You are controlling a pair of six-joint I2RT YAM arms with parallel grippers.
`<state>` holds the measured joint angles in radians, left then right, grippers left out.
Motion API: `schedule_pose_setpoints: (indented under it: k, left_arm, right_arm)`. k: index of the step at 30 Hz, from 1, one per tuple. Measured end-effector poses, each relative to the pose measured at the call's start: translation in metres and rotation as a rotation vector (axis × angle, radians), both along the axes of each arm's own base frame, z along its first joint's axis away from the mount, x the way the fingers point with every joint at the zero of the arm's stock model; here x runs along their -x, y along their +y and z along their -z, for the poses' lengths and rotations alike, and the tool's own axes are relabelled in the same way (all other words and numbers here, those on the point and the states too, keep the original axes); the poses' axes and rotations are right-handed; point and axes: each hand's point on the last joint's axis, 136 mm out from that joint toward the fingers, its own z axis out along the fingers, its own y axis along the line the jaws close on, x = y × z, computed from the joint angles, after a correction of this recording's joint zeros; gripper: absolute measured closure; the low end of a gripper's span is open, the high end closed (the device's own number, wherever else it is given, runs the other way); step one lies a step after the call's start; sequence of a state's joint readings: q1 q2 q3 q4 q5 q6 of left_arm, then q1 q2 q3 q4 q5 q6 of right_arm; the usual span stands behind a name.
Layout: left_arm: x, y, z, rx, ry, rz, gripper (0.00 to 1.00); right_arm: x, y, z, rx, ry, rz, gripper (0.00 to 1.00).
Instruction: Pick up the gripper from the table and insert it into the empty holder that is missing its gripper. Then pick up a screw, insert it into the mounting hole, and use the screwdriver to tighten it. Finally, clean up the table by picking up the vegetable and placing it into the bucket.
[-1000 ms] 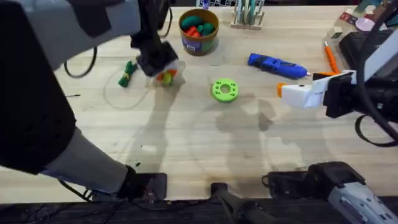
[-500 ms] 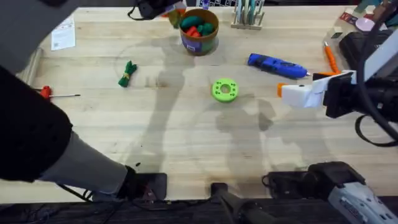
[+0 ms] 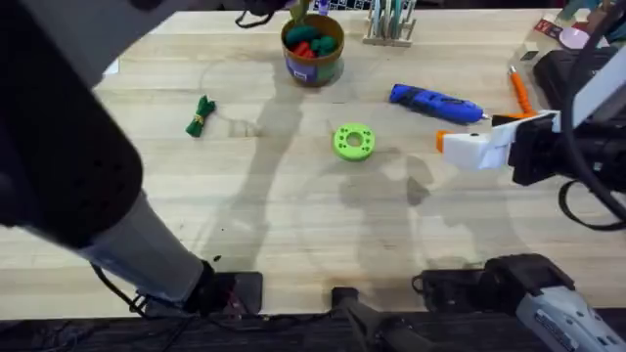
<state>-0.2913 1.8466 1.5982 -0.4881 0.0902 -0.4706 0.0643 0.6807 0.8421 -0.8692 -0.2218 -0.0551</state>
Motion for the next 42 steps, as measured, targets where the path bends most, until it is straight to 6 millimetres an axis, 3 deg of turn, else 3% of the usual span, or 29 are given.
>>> schedule_pose_setpoints:
  k: [5, 9, 10, 14, 15, 19, 23, 30, 33, 38, 42]
  left_arm:
    - [-0.004, -0.002, 0.022, -0.011, 0.038, 0.001, 0.971]
    - [-0.003, -0.002, 0.025, -0.014, 0.047, 0.001, 0.971]
    - [-0.003, -0.002, 0.026, -0.019, 0.049, 0.006, 0.724]
    - [-0.001, -0.001, 0.027, -0.021, 0.056, 0.006, 0.081]
    - [0.0, -0.001, 0.028, -0.023, 0.064, 0.007, 0.037]
    - [0.008, 0.004, 0.034, -0.034, 0.106, 0.002, 0.015]
    - [0.021, 0.023, 0.028, -0.042, 0.15, -0.023, 0.015]
    - [0.06, 0.089, -0.026, -0.093, 0.142, -0.075, 0.015]
    - [0.083, 0.123, -0.039, -0.139, 0.161, -0.093, 0.016]
    - [0.116, 0.179, -0.027, -0.201, 0.286, -0.134, 0.015]
    - [0.136, 0.21, -0.01, -0.255, 0.383, -0.135, 0.015]
  right_arm:
    - [0.0, 0.0, 0.0, 0.0, 0.0, 0.0, 0.017]
    - [0.0, 0.0, 0.0, 0.0, 0.0, 0.0, 0.017]
    - [0.0, 0.0, 0.0, 0.0, 0.0, 0.0, 0.017]
    - [0.0, 0.0, 0.0, 0.0, 0.0, 0.0, 0.017]
    - [0.0, 0.0, 0.0, 0.0, 0.0, 0.0, 0.016]
    - [0.0, 0.0, 0.0, 0.0, 0.0, 0.0, 0.017]
    - [0.0, 0.0, 0.0, 0.0, 0.001, 0.0, 0.016]
    - [0.0, 0.0, 0.0, 0.0, 0.002, 0.0, 0.016]
    - [0.0, 0.0, 0.0, 0.0, 0.002, 0.0, 0.017]
    - [0.0, 0.0, 0.0, 0.0, 0.002, 0.0, 0.018]
    - [0.0, 0.0, 0.0, 0.0, 0.002, 0.0, 0.017]
